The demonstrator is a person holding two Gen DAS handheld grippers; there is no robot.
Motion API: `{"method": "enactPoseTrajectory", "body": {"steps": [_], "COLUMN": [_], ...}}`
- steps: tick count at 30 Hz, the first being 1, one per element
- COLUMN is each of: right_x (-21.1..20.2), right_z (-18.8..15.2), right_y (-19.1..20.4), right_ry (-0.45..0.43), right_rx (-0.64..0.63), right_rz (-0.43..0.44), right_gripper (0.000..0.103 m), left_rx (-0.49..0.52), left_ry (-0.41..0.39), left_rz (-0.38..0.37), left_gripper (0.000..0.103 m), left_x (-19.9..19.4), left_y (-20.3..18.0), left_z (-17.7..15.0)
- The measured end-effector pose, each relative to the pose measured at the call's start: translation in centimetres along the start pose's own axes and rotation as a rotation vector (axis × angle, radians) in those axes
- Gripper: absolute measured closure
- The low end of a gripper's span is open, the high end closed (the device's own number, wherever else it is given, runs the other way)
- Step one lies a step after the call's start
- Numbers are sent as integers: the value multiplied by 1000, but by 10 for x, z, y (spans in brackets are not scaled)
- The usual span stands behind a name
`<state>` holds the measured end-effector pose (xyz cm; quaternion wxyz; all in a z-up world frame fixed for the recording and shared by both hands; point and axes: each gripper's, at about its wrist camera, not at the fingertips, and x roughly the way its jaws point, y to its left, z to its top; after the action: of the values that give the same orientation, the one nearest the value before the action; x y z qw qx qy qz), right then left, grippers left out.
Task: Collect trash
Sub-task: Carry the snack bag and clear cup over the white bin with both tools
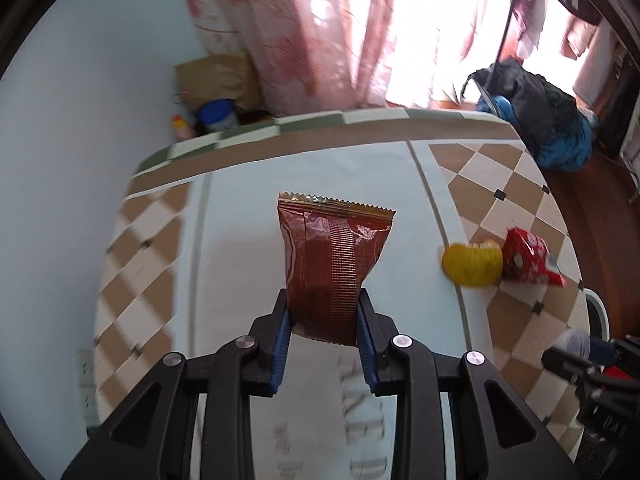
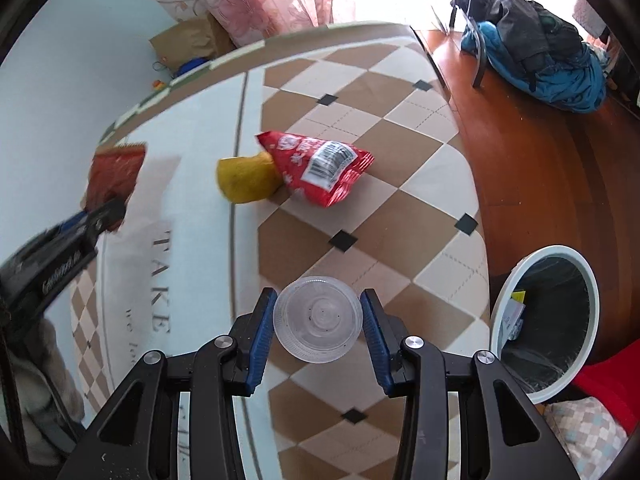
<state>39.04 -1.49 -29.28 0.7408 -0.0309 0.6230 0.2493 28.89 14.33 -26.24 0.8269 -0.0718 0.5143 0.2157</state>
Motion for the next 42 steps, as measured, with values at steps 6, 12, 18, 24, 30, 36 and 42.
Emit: {"method": "enactPoseTrajectory", "body": {"steps": [6,12,18,24,30,36,42], "right_x": [-31,-72,-129,-188,-232,-240,-200], "right_z": [-26,-57,-81,-99,-116,-132,-146], "right_y": [7,6,-12,-59,-129,-220,-306], "right_ry": [-54,-109,-191,-271,-333,-335,-254], "right_rx": [-15,-22,-6,49,140,259,371], "right_rz": [26,64,108,128,101,18,-42], "right_gripper": [58,59,59,59,59,59,59], "left_rx": [-25,-42,-43,2,99,194,244], "left_ry": [-43,-90,-152,-211,-245,-205,-44], "left_rz": [44,38,9,-71,-178,-290,-418], "left_gripper": [77,77,77,77,77,77,76], "left_x": [-47,-95,-149,-191,-208,-193,-133], "left_y": [6,2,-17,-61,-136,-221,-296], "left_z": [-40,-68,-84,-84,-72,-62,-52]}}
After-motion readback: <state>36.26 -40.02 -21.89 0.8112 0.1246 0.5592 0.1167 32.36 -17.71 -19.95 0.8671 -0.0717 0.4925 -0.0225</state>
